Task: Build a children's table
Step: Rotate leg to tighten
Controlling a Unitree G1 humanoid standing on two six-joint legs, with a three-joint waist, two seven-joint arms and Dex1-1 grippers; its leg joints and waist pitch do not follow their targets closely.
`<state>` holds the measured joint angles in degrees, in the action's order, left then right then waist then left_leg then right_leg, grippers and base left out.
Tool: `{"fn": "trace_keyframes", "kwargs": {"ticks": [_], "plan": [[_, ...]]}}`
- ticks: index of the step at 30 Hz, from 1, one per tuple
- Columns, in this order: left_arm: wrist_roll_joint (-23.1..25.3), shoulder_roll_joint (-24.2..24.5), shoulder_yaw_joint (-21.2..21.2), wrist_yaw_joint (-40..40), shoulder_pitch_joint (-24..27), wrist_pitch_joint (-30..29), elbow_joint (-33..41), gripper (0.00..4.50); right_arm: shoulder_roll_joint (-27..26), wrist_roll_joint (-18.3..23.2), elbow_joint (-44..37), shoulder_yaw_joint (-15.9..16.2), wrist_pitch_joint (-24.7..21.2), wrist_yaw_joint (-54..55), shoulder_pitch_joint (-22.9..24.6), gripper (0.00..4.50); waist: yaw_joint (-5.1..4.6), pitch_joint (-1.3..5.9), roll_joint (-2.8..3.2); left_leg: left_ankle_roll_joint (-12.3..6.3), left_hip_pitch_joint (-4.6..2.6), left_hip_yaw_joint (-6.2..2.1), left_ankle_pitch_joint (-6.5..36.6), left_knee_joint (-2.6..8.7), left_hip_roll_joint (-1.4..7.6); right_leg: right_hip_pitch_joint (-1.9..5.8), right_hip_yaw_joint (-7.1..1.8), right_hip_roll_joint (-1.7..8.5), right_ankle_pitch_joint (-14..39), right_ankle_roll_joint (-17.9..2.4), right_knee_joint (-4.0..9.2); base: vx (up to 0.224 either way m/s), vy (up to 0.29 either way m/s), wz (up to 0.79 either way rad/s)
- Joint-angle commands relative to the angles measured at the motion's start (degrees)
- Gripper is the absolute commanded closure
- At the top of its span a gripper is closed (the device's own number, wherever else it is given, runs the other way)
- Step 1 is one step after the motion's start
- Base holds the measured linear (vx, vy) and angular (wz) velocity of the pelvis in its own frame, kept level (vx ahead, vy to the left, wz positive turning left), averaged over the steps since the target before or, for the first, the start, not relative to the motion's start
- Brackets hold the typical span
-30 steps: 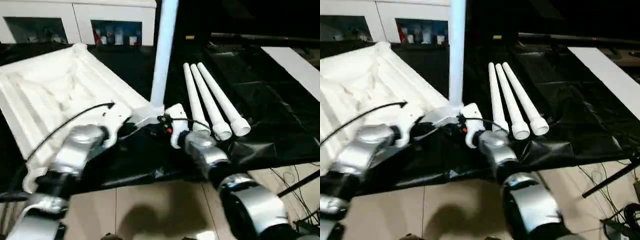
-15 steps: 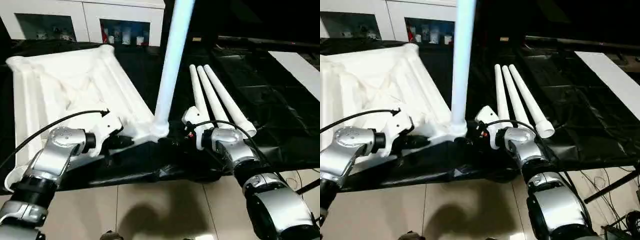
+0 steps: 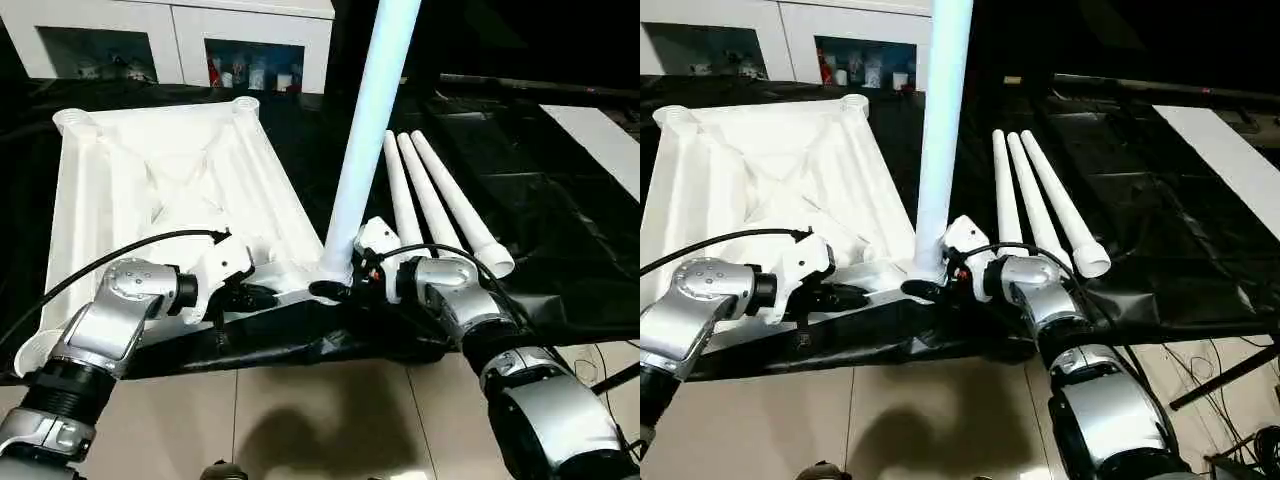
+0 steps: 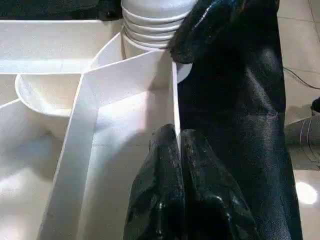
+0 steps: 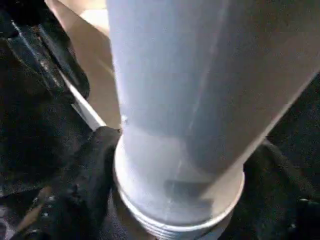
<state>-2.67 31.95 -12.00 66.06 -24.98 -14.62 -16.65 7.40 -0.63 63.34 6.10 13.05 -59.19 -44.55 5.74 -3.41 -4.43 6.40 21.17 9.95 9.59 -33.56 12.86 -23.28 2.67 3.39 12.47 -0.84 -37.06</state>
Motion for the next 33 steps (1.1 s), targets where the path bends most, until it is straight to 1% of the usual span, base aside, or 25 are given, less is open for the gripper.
{"fn": "trace_keyframes", "kwargs": {"ticks": [1, 3, 5, 7, 12, 14, 15, 16, 17, 18, 19, 20, 21, 22, 23, 24, 25, 26, 27, 28, 29, 30, 31, 32, 33], "plan": [[-1.7, -0.3, -0.9, 2.2, 0.1, 0.5, 2.0, 4.50, 0.6, 0.3, 0.2, -0.6, 0.2, -0.6, -0.8, 1.30, -0.18, 4.11, 0.80, -3.01, -0.75, 0.48, 6.6, 3.44, 0.60, 3.25, -2.39, 3.75, -2.6, -14.5, 3.28, 0.000, 0.000, 0.00], [-1.8, -0.1, -0.9, 2.4, 0.2, 0.5, 1.9, 4.50, 0.5, 0.7, 0.1, -0.8, 0.1, -1.0, -0.8, 1.39, -0.17, 4.07, 0.82, -3.00, -0.82, 0.49, 6.9, 3.46, 0.62, 3.17, -2.36, 3.72, -2.3, -14.6, 3.32, 0.000, 0.000, 0.00], [-1.8, 0.0, -0.9, 2.5, 0.2, 0.6, 1.7, 4.50, 0.4, 1.3, -0.1, -1.0, 0.1, -1.7, -0.7, 1.64, -0.14, 4.07, 0.95, -2.84, -0.83, 0.47, 7.1, 3.47, 0.64, 3.17, -2.37, 3.76, -1.9, -14.6, 3.34, 0.000, 0.000, 0.00], [-1.8, 0.1, -0.9, 2.6, 0.2, 0.5, 1.7, 4.50, 0.4, 1.4, -0.1, -1.0, 0.1, -1.7, -0.7, 1.75, -0.15, 4.12, 0.90, -2.70, -0.79, 0.45, 7.0, 3.46, 0.63, 3.25, -2.35, 3.72, -2.3, -14.7, 3.26, 0.000, 0.000, 0.00], [-2.1, 0.4, -1.1, 3.2, 0.5, -0.1, 1.9, 4.50, -0.2, 2.7, 0.5, -2.5, -1.2, -0.8, -0.4, 1.80, -0.16, 4.15, 1.10, -2.70, -0.80, 0.45, 6.8, 3.43, 0.58, 3.26, -2.34, 3.68, -3.4, -15.0, 3.18, 0.000, 0.000, 0.00], [-2.0, -0.4, -1.0, 2.2, 0.3, -0.4, 1.5, 4.50, -0.9, 3.3, 1.5, -3.8, -2.2, 2.6, -0.5, 1.80, -0.33, 4.15, 1.26, -2.34, -0.84, 0.41, 7.1, 3.48, 0.60, 3.24, -2.31, 3.65, -3.1, -15.1, 3.20, 0.000, 0.000, 0.00], [-0.5, -2.4, -0.4, -2.7, -0.7, -0.6, -0.7, 4.50, -2.3, 3.7, 3.1, -5.6, -2.9, 11.1, -0.7, 1.81, -0.57, 4.09, 1.38, -1.90, -0.82, 0.41, 7.4, 3.55, 0.60, 3.16, -2.40, 3.71, -2.8, -15.0, 3.22, 0.000, 0.000, 0.00], [-0.5, -2.4, -0.4, -2.7, -0.7, -0.6, -0.7, 4.50, -2.3, 3.7, 3.1, -5.6, -2.9, 11.1, -0.7, 1.81, -0.72, 3.92, 1.31, -1.44, -0.89, 0.42, 8.0, 3.69, 0.55, 3.05, -2.42, 3.71, -1.6, -14.8, 3.48, 0.000, 0.000, 0.00], [0.3, -3.2, -0.1, -4.8, -1.1, -0.5, -1.8, 4.50, -2.9, 3.9, 3.6, -6.4, -3.1, 14.5, -0.7, 1.81, -0.77, 4.03, 1.24, -0.54, -1.05, 0.32, 8.9, 3.73, 0.55, 3.23, -2.43, 3.84, 0.5, -14.3, 3.65, 0.000, 0.000, 0.00], [1.4, -5.2, 0.3, -9.0, -2.0, -1.0, -3.7, 4.50, -4.4, 4.5, 4.8, -7.9, -3.6, 22.3, -1.0, 1.81, -0.76, 4.06, 1.25, -0.36, -1.07, 0.29, 9.1, 3.73, 0.51, 3.22, -2.43, 3.82, 1.1, -14.0, 3.69, 0.000, 0.000, 0.00], [2.1, -6.0, 0.3, -11.0, -2.4, -1.2, -4.5, 4.50, -5.0, 4.7, 5.3, -8.6, -3.8, 25.5, -1.2, 1.81, -0.87, 3.87, 1.51, 0.47, -1.21, 0.40, 9.6, 3.82, 0.51, 2.87, -2.55, 3.79, 2.1, -13.7, 3.90, 0.000, 0.000, 0.00], [3.7, -7.8, 0.1, -15.3, -3.2, -2.1, -6.3, 4.50, -6.6, 4.9, 6.3, -9.4, -4.0, 31.7, -1.6, 1.81, -0.92, 3.93, 1.44, 1.28, -1.33, 0.30, 10.8, 3.88, 0.46, 2.96, -2.49, 3.80, 4.3, -13.3, 4.07, 0.000, 0.000, 0.00], [4.2, -8.2, 0.0, -16.6, -3.5, -2.5, -6.8, 4.50, -7.1, 4.8, 6.5, -9.5, -3.9, 33.3, -1.7, 1.81, -0.89, 3.95, 1.44, 1.49, -1.35, 0.34, 11.3, 3.87, 0.48, 2.93, -2.52, 3.82, 5.1, -13.0, 4.15, 0.000, 0.000, 0.00], [4.2, -8.2, 0.0, -16.6, -3.5, -2.5, -6.8, 4.50, -7.1, 4.8, 6.5, -9.5, -3.9, 33.3, -1.7, 1.81, -0.83, 3.88, 1.41, 1.58, -1.33, 0.28, 12.1, 3.89, 0.48, 2.83, -2.53, 3.88, 6.5, -12.2, 4.34, 0.000, 0.000, 0.00], [4.8, -9.2, 0.1, -18.9, -4.0, -3.7, -7.5, 4.50, -7.8, 4.7, 6.9, -9.8, -3.9, 35.7, -1.9, 1.81, -0.88, 3.85, 1.53, 1.65, -1.33, 0.32, 12.9, 3.89, 0.48, 2.66, -2.56, 3.80, 7.3, -11.7, 4.44, 0.000, 0.000, 0.00], [5.3, -10.3, 0.5, -21.8, -4.6, -5.5, -8.4, 4.50, -8.7, 4.8, 7.2, -10.2, -4.2, 37.9, -2.1, 1.81, -0.89, 3.83, 1.45, 1.62, -1.29, 0.34, 13.2, 3.89, 0.44, 2.61, -2.55, 3.70, 7.6, -11.3, 4.47, 0.000, 0.000, 0.00], [6.3, -13.4, 2.1, -29.5, -6.5, -7.8, -10.9, 4.50, -11.2, 5.3, 8.1, -11.5, -4.5, 44.5, -2.9, 1.81, -0.87, 3.84, 1.23, 1.66, -1.39, 0.41, 13.2, 3.85, 0.46, 2.48, -2.59, 3.69, 7.6, -11.2, 4.49, 0.000, 0.000, 0.00], [6.5, -14.5, 2.6, -31.9, -7.1, -8.2, -11.7, 4.50, -12.0, 5.4, 8.4, -11.9, -4.7, 46.6, -3.2, 1.81, -0.61, 3.71, 1.46, 1.95, -2.05, 0.51, 14.3, 3.85, 0.51, 1.90, -2.62, 3.63, 8.9, -11.0, 4.77, 0.000, 0.000, 0.00], [6.5, -14.5, 2.6, -31.9, -7.1, -8.2, -11.7, 4.50, -12.0, 5.4, 8.4, -11.9, -4.7, 46.6, -3.2, 1.81, -0.53, 3.70, 1.46, 1.99, -2.13, 0.55, 14.9, 3.79, 0.45, 1.79, -2.61, 3.55, 9.4, -10.8, 4.83, 0.000, 0.000, 0.00], [7.0, -15.5, 2.6, -33.7, -7.7, -7.7, -12.4, 4.50, -12.9, 5.2, 8.8, -12.0, -5.1, 49.2, -3.6, 1.81, -0.45, 3.72, 0.73, 1.69, -1.61, 0.53, 14.7, 3.83, 0.35, 2.13, -2.65, 3.65, 10.3, -10.0, 4.93, 0.000, 0.000, 0.00], [7.5, -16.4, 2.5, -34.7, -8.1, -6.7, -13.0, 4.50, -13.5, 4.7, 9.1, -11.8, -5.1, 51.0, -3.9, 1.81, -0.39, 3.82, 0.78, 1.54, -1.23, 0.33, 13.5, 3.95, 0.38, 2.38, -2.58, 3.76, 10.1, -9.2, 4.73, 0.000, 0.000, 0.00], [8.1, -17.0, 1.8, -34.9, -8.4, -5.2, -13.3, 4.50, -14.1, 4.4, 9.3, -11.6, -4.8, 51.4, -4.2, 1.81, -0.38, 3.85, 0.90, 1.44, -1.15, 0.32, 13.0, 3.92, 0.39, 2.37, -2.59, 3.80, 9.7, -9.0, 4.70, 0.000, 0.000, 0.00], [8.6, -17.4, 1.3, -35.0, -8.5, -4.4, -13.6, 4.50, -14.5, 4.3, 9.3, -11.7, -4.3, 51.4, -4.4, 1.81, -0.39, 3.92, 0.66, 1.16, -1.08, 0.36, 12.3, 3.85, 0.36, 2.36, -2.55, 3.73, 8.9, -8.6, 4.67, 0.000, 0.000, 0.00], [9.0, -18.1, 0.4, -34.2, -8.5, -2.3, -13.8, 4.50, -15.0, 4.9, 9.1, -12.1, -3.2, 49.7, -4.5, 1.81, -0.32, 3.88, 0.47, 0.72, -0.93, 0.44, 12.0, 3.82, 0.32, 2.38, -2.60, 3.76, 8.5, -8.2, 4.76, 0.000, 0.000, 0.00], [8.9, -18.1, 0.3, -34.0, -8.5, -2.1, -13.7, 4.50, -15.0, 4.9, 9.1, -12.1, -3.0, 49.5, -4.5, 1.25, -0.20, 3.88, 0.56, 0.59, -0.93, 0.42, 11.9, 3.81, 0.34, 2.40, -2.61, 3.84, 8.3, -8.1, 4.69, 0.000, 0.000, 0.00]]}}
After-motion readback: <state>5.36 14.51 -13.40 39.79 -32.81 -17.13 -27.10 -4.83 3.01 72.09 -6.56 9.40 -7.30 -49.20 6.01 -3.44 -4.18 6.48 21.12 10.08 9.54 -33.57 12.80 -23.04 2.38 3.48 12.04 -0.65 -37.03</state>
